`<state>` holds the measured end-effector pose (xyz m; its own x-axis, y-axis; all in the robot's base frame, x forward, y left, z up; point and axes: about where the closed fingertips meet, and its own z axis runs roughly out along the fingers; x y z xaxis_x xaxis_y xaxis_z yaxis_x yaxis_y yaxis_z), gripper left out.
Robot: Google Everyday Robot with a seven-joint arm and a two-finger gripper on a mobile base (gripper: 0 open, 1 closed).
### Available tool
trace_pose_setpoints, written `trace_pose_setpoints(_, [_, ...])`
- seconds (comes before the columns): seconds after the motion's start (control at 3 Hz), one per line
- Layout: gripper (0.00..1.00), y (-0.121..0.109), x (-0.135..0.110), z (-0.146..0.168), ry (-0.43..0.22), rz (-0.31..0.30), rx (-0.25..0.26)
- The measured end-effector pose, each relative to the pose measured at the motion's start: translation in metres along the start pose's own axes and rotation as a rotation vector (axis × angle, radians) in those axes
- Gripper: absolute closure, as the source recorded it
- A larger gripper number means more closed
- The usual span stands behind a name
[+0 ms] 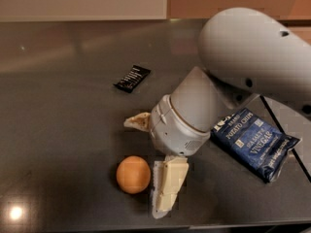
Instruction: Move orange near rxbar chocolate
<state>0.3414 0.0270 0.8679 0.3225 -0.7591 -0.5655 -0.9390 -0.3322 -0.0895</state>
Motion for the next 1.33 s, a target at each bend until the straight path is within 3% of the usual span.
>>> trace_pose_setpoints(0.33, [0.0, 0.004, -0.005, 0.013, 0.004, -0.018, -0.026])
trace_pose_setpoints(1.0, [0.41, 0.006, -0.005, 0.025, 0.007, -0.028, -0.045])
trace_pose_setpoints(1.33, [0.64, -0.002, -0.003, 0.018, 0.006, -0.011, -0.025])
